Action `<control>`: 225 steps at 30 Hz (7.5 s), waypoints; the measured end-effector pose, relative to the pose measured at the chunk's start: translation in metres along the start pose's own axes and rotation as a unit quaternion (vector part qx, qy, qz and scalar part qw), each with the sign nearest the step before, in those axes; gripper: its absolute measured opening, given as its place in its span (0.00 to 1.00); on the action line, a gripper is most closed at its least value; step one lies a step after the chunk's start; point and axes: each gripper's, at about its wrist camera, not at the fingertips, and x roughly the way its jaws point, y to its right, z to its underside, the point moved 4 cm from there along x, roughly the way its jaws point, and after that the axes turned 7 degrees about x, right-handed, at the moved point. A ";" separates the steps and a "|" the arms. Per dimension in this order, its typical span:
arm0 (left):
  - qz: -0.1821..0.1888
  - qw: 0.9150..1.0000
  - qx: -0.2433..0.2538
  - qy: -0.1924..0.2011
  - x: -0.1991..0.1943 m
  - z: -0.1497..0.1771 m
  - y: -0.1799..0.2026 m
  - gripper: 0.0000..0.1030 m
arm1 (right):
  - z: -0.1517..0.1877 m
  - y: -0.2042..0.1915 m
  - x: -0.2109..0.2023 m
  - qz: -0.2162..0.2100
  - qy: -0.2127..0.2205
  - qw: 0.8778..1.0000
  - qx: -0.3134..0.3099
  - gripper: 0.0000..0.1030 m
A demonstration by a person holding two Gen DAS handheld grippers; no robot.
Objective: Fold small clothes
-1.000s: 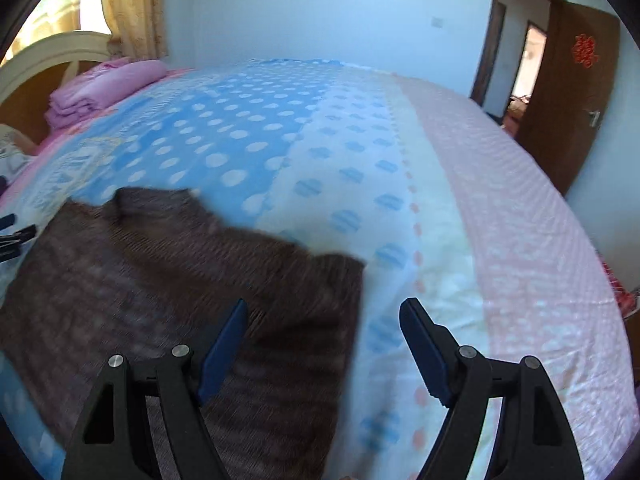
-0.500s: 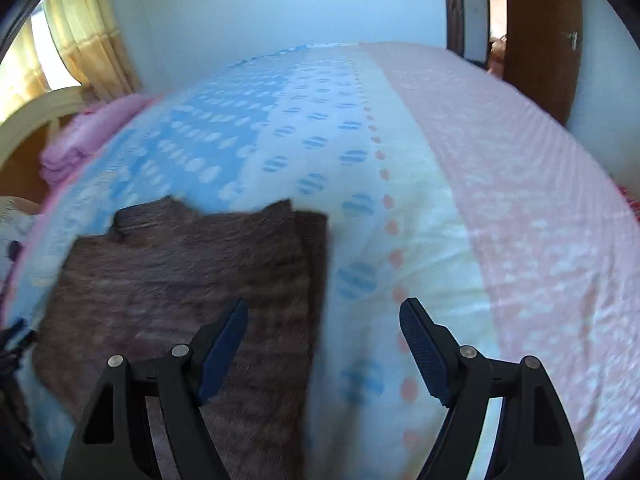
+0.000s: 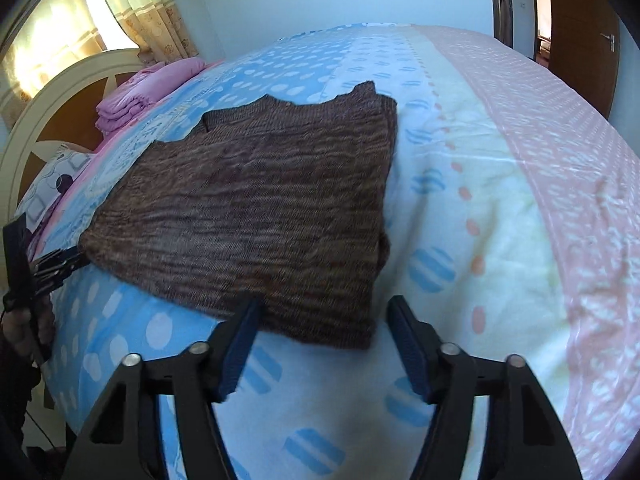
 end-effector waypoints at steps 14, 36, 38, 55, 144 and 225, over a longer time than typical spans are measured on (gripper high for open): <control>0.006 0.983 0.184 0.006 -0.025 0.022 0.000 0.07 | 0.005 -0.010 -0.001 0.023 0.003 0.999 -0.034 0.18; -0.059 0.997 0.054 0.020 -0.011 -0.017 -0.008 0.64 | -0.028 -0.029 0.008 0.000 0.027 1.000 0.012 0.40; -0.058 0.997 0.044 -0.014 0.002 -0.006 -0.008 0.64 | -0.019 -0.010 0.018 0.013 0.009 0.999 0.036 0.41; -0.087 0.996 0.005 0.018 -0.025 0.005 -0.026 0.96 | 0.020 -0.036 -0.003 0.060 0.014 0.997 -0.041 0.67; 0.164 0.975 -0.153 0.009 0.113 -0.110 -0.103 0.14 | 0.057 -0.354 0.093 -0.015 0.101 0.937 -0.335 0.09; 0.096 0.987 0.121 0.054 0.076 -0.219 0.221 0.60 | 0.037 0.049 -0.019 -0.194 0.019 0.944 0.266 0.05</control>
